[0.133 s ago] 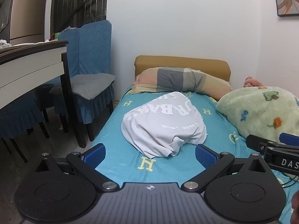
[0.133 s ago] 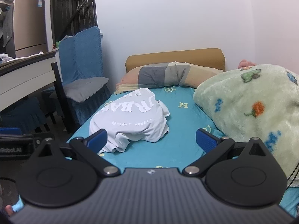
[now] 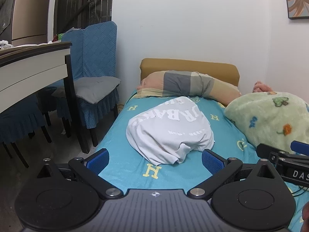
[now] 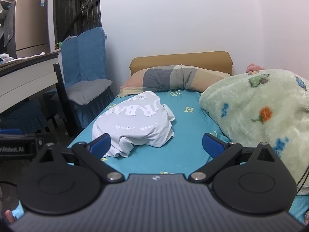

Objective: Fold clothes
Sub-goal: 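Move both grippers toward the crumpled white T-shirt on the bed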

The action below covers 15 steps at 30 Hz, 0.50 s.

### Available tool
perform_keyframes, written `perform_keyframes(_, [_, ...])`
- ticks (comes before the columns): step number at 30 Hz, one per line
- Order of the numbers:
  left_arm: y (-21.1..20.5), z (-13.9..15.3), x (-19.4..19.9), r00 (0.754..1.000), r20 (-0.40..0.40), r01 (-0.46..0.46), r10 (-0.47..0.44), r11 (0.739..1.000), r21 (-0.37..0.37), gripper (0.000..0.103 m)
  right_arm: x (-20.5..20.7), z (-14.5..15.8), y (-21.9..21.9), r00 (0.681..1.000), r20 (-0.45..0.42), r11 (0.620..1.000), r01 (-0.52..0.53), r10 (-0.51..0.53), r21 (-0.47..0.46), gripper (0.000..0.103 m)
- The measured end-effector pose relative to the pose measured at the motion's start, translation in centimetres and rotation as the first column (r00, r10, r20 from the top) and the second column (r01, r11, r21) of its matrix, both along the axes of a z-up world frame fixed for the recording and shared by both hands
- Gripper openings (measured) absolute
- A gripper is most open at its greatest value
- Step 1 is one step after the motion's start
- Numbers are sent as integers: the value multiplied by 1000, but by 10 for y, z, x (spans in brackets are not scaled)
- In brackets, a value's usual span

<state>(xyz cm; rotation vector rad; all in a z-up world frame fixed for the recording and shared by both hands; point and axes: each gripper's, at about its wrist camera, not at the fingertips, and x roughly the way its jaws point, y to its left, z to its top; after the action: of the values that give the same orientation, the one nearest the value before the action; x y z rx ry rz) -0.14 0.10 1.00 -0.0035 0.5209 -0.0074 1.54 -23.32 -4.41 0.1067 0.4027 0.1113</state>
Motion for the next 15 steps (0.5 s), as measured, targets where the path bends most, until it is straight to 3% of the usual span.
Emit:
perform_keyframes(7, [-4, 21, -14, 1000, -15, 5, -6, 999, -49, 103, -17, 21, -7, 1000, 10, 1000, 14, -14, -2, 103])
perform_keyframes(12, [-2, 78, -45, 993, -103, 49, -61, 993, -111, 103, -41, 45, -3, 1000, -12, 1000, 10, -10, 2, 103])
perform_keyframes(13, [-5, 93, -51, 992, -109, 48, -59, 993, -106, 103, -44, 51, -2, 1000, -16, 1000, 10, -10, -4, 103])
perform_keyframes(15, [-17, 120, -65, 994, -89, 54, -55, 998, -7, 103, -52, 61, -4, 1000, -13, 1000, 24, -24, -4, 103])
